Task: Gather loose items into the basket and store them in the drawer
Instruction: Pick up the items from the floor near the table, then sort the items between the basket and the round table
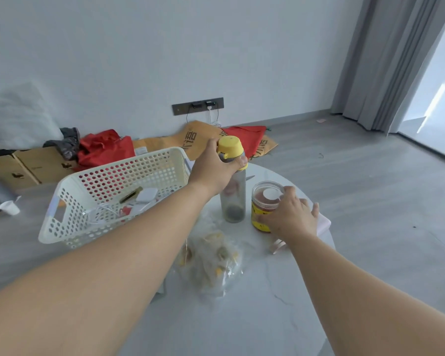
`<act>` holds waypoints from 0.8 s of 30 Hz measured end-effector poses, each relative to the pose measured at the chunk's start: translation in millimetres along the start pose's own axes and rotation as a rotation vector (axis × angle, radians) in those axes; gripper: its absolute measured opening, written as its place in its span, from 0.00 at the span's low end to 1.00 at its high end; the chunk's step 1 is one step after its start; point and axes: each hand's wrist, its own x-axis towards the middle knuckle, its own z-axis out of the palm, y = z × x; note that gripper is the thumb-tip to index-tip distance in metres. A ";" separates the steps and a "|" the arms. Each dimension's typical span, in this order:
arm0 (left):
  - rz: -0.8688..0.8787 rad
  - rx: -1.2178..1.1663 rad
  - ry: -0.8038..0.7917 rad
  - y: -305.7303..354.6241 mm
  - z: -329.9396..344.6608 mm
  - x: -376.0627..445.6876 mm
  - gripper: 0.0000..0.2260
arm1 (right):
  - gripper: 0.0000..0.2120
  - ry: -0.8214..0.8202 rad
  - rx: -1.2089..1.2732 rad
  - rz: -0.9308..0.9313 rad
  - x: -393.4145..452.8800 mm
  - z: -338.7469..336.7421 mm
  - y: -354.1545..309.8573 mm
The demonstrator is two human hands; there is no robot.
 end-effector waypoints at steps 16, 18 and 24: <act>-0.527 -0.393 0.641 -90.6 -213.8 -169.3 0.06 | 0.12 -0.375 -0.110 -0.620 -132.2 14.8 -118.8; -0.575 -0.297 0.654 -116.2 -219.2 -195.8 0.07 | 0.14 -0.440 -0.268 -0.678 -143.0 29.3 -122.0; -0.534 0.303 0.135 -157.5 -208.6 -228.0 0.10 | 0.19 -0.595 -0.411 -0.647 -153.6 40.1 -126.5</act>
